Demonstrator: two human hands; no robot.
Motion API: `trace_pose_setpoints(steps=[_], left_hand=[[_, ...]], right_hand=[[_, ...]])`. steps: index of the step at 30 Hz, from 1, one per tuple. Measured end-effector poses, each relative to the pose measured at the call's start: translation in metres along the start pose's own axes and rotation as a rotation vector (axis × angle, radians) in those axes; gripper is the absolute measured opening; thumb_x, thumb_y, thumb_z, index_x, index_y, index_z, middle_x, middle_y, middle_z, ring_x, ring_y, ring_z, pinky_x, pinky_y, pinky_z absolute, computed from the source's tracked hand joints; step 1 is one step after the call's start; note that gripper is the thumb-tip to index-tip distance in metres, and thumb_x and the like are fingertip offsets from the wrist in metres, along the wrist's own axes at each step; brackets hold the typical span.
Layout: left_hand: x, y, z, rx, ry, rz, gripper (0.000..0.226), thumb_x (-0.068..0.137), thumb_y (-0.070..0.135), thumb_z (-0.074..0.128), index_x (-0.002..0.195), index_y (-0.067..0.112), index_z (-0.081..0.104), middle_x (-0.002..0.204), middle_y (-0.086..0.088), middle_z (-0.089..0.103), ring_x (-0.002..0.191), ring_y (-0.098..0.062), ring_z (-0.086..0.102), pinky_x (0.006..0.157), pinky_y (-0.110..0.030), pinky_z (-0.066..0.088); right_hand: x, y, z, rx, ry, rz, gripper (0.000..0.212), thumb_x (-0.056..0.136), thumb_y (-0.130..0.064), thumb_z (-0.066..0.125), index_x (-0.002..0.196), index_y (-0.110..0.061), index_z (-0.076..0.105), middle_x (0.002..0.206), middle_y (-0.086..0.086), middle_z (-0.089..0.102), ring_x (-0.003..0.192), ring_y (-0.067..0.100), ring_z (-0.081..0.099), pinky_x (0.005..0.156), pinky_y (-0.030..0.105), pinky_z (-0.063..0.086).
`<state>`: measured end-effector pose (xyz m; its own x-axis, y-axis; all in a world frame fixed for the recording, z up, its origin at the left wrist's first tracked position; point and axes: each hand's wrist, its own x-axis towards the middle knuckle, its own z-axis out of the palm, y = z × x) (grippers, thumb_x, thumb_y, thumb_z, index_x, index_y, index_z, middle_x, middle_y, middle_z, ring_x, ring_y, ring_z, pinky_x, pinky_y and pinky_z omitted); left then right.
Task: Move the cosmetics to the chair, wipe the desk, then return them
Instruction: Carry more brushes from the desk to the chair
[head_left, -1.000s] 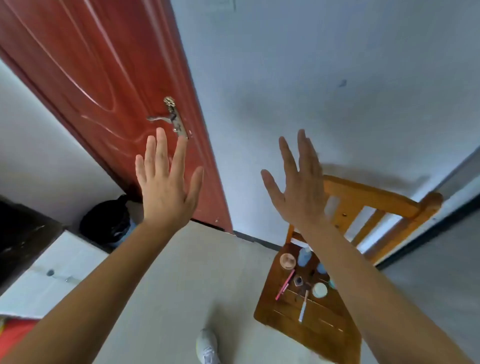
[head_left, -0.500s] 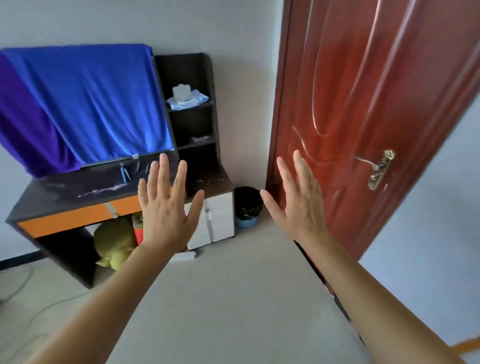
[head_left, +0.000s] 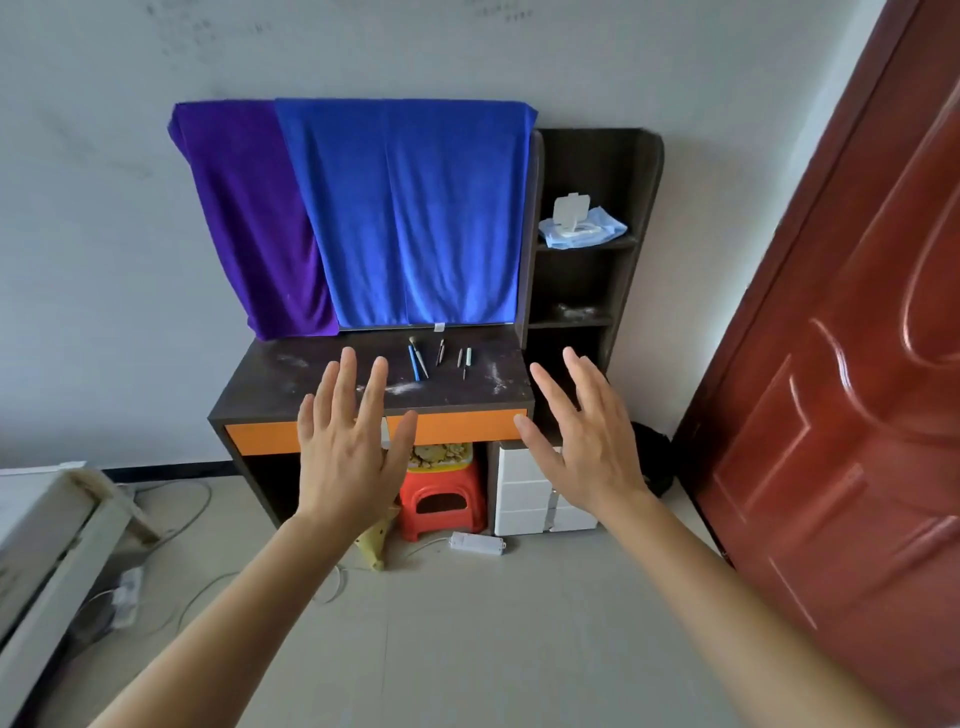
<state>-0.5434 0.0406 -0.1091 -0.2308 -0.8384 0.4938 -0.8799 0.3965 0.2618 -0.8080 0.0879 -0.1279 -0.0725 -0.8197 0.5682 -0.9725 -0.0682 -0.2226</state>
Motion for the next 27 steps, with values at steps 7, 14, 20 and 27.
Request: trace_pose_setpoints(steps=[7, 14, 20, 27], left_hand=[[0.073, -0.056, 0.061, -0.044, -0.048, -0.083, 0.067, 0.1, 0.055, 0.032, 0.156, 0.021, 0.021, 0.163, -0.013, 0.014, 0.151, -0.029, 0.012, 0.116, -0.053, 0.022], [0.202, -0.1, 0.141, -0.022, -0.164, -0.13, 0.072, 0.096, 0.055, 0.038, 0.157, 0.021, 0.016, 0.164, -0.013, 0.009, 0.15, -0.029, 0.011, 0.116, -0.052, 0.022], [0.296, -0.128, 0.193, -0.004, -0.214, -0.117, 0.07, 0.097, 0.052, 0.042, 0.155, 0.019, 0.022, 0.163, -0.012, 0.014, 0.147, -0.03, 0.019, 0.112, -0.052, 0.03], [0.357, -0.184, 0.262, -0.035, -0.338, -0.169, 0.07, 0.097, 0.053, 0.042, 0.156, 0.019, 0.023, 0.163, -0.013, 0.014, 0.148, -0.031, 0.018, 0.113, -0.05, 0.027]], right_hand=[[0.08, -0.001, 0.095, 0.036, -0.046, 0.005, 0.063, 0.099, -0.059, 0.04, 0.148, -0.02, 0.046, 0.158, 0.017, 0.035, 0.146, 0.032, 0.032, 0.115, 0.044, 0.033], [0.185, 0.039, 0.202, 0.089, -0.135, 0.109, 0.067, 0.098, -0.061, 0.04, 0.151, -0.021, 0.04, 0.159, 0.012, 0.033, 0.147, 0.028, 0.031, 0.114, 0.044, 0.036], [0.28, 0.06, 0.266, 0.088, -0.211, 0.152, 0.069, 0.097, -0.061, 0.04, 0.151, -0.018, 0.04, 0.157, 0.012, 0.036, 0.144, 0.028, 0.035, 0.111, 0.043, 0.04], [0.339, 0.067, 0.335, 0.051, -0.331, 0.208, 0.069, 0.096, -0.06, 0.043, 0.152, -0.019, 0.038, 0.158, 0.01, 0.036, 0.145, 0.026, 0.034, 0.111, 0.044, 0.041]])
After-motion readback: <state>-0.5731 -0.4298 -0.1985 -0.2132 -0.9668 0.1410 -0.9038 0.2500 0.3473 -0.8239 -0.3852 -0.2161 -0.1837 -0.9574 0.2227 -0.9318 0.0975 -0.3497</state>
